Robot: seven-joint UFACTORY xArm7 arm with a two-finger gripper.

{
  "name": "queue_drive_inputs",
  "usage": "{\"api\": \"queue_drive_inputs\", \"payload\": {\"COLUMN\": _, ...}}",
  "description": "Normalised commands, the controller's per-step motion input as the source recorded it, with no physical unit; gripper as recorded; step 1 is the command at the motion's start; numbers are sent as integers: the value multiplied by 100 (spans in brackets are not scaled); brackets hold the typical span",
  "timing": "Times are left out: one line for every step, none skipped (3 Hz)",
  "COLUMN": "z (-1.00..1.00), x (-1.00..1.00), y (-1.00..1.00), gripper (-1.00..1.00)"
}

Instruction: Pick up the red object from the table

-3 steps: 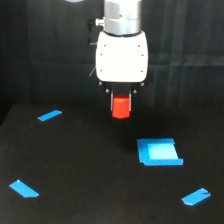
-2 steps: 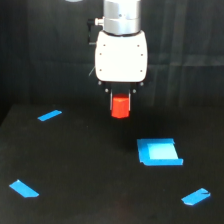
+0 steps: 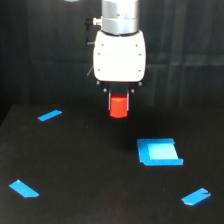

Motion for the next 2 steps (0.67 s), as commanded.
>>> {"api": "queue_drive_inputs", "payload": {"z": 7, "x": -10, "y": 1, "gripper": -100}}
{"api": "queue_drive_inputs", "payload": {"z": 1, "x": -5, "y": -4, "gripper": -92}}
